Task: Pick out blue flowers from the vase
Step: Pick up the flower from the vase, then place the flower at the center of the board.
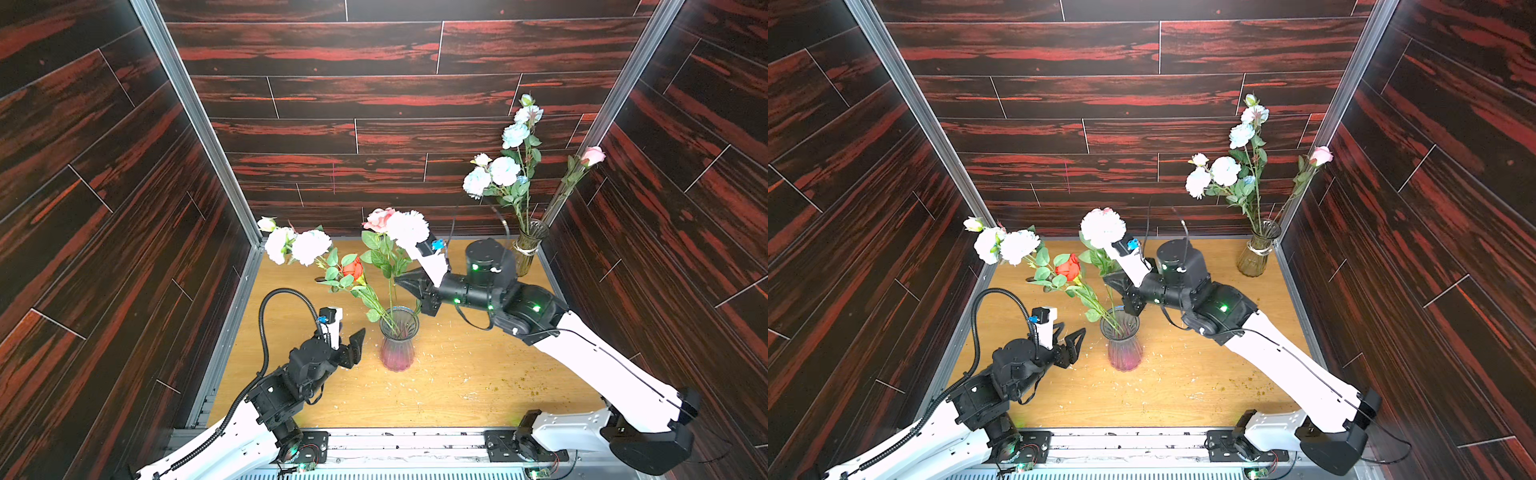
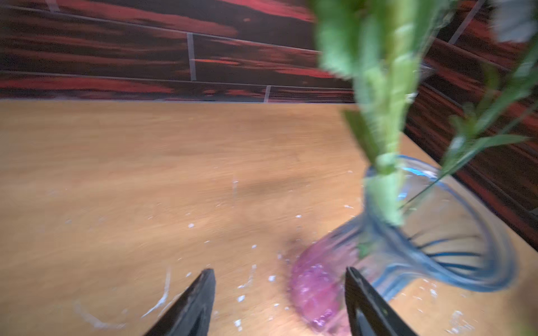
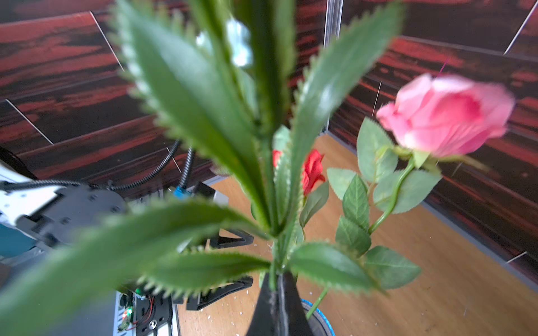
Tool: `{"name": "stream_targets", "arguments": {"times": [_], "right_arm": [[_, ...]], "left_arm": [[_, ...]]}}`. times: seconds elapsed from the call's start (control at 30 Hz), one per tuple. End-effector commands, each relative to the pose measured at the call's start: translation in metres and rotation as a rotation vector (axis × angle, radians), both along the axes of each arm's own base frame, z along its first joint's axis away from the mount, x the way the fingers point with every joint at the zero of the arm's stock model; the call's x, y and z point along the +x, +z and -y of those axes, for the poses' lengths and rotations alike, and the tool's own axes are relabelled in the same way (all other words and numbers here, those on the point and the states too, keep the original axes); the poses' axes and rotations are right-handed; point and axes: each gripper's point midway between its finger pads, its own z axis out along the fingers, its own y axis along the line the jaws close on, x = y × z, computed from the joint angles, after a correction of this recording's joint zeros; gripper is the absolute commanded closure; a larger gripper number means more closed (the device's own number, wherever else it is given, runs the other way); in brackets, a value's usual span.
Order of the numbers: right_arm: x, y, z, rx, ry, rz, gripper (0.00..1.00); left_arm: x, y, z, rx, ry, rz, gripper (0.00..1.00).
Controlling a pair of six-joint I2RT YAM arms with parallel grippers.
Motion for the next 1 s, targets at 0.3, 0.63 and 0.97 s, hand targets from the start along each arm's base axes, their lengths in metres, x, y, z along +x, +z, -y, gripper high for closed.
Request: {"name": "stream_targets", "arguments": {"times": [0.3,0.63,0.97], "right_arm": [[0.004,0.065,0.039,0.079,-0.127,0.06,1.0],[0.022,0.109,0.088,0.185,-0.25,0.067,1.0],[0.032,0.125,0.137,0.202,-0.464,0.14,1.0]], "left_arm": [[0.013,-0.044,-0.03,0.07,0.207,-0.049,0.28],[0.013,-0.046,-0.03,0.071,0.21,-0.046,0.28],[0.015,-0.049,-0.027,0.083,0.201,-0.054,0.28]]}}
